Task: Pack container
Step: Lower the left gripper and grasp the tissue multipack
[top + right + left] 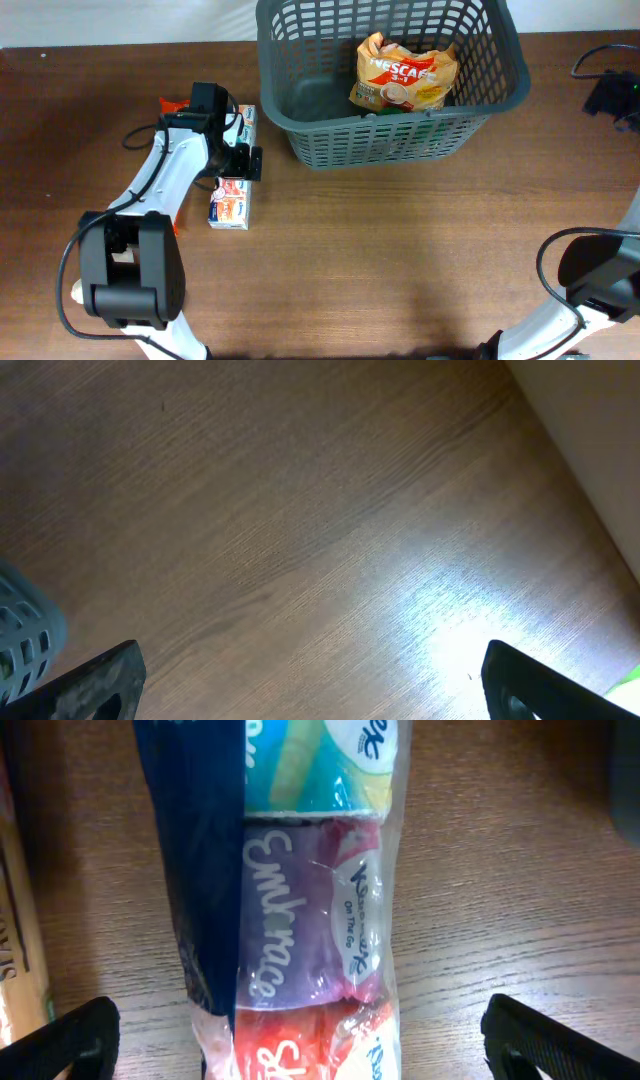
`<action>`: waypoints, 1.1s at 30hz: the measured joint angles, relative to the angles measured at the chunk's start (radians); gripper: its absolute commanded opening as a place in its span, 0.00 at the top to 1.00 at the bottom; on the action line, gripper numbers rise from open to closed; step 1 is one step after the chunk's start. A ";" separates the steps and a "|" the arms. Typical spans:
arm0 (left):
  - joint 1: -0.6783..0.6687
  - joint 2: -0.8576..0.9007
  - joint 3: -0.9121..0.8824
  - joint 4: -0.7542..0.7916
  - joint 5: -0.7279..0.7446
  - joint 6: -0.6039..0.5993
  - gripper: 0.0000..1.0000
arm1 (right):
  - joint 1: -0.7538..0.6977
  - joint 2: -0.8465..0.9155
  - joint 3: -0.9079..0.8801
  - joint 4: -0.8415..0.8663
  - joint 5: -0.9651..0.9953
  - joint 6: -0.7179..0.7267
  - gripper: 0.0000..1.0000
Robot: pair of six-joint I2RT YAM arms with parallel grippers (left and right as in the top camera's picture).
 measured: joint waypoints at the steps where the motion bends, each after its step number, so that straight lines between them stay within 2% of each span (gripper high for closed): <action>1: -0.001 0.004 0.000 0.001 0.000 -0.004 0.01 | 0.000 0.000 0.000 0.000 0.000 -0.001 0.01; 11: -0.014 0.103 0.000 0.004 -0.003 -0.019 0.01 | 0.000 0.000 0.000 0.000 0.000 0.000 0.01; 33: -0.015 0.127 0.000 0.011 -0.056 -0.019 0.01 | 0.000 0.000 0.000 0.000 0.000 0.000 0.01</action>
